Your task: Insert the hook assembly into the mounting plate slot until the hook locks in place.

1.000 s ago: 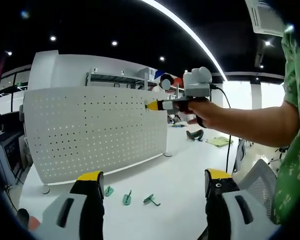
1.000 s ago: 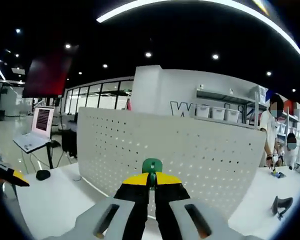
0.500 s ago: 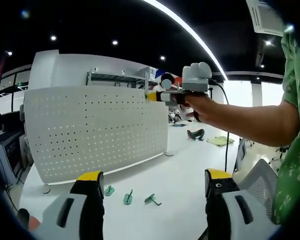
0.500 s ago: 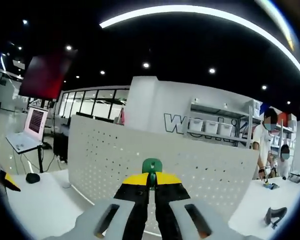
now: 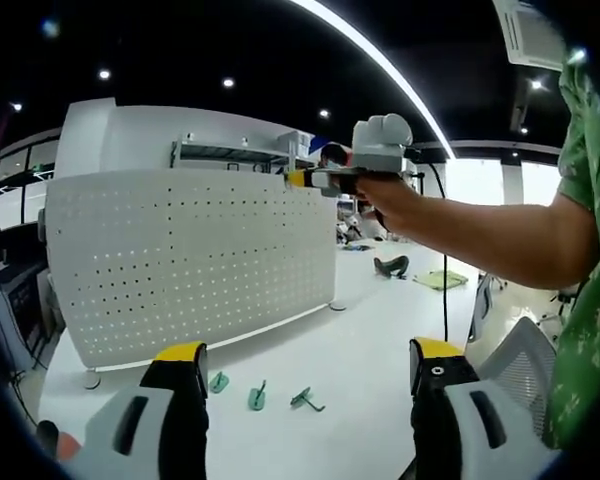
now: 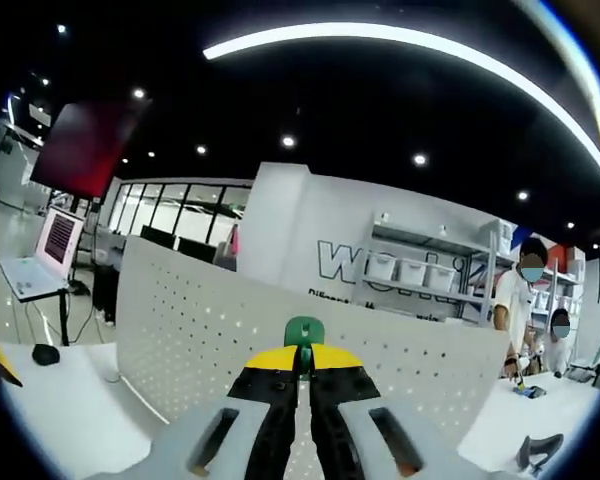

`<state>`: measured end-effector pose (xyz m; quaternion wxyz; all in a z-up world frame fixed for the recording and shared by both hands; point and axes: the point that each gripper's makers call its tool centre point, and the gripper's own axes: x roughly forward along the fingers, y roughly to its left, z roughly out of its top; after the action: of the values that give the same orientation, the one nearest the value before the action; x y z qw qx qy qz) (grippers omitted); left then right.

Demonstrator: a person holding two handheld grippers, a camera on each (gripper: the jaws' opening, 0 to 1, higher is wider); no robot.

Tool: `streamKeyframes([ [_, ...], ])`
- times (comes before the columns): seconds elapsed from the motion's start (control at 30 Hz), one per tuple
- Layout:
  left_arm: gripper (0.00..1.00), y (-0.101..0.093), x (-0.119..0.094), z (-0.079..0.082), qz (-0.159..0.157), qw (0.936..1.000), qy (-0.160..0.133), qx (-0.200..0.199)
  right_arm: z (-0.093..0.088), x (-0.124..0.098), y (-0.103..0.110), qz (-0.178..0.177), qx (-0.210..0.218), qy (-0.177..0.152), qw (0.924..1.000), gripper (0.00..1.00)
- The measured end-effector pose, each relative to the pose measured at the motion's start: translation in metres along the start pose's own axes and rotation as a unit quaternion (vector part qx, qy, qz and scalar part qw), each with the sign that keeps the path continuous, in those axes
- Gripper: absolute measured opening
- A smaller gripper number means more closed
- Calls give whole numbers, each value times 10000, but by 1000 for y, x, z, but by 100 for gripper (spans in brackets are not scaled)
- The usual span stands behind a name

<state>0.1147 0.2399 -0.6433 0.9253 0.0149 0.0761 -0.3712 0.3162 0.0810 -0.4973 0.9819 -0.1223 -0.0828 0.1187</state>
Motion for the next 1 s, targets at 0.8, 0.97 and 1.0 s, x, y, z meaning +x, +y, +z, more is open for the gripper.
streamKeyframes([
  [0.8, 85, 6, 6, -11, -80, 9998, 183, -5, -11, 30, -18, -417, 504, 36, 9979, 2],
  [0.97, 84, 8, 7, -13, -102, 9997, 226, -7, -17, 36, -21, -454, 538, 79, 9975, 2],
  [1.0, 84, 8, 7, -13, -100, 9997, 229, -8, -17, 36, -21, -464, 546, 80, 9974, 2],
])
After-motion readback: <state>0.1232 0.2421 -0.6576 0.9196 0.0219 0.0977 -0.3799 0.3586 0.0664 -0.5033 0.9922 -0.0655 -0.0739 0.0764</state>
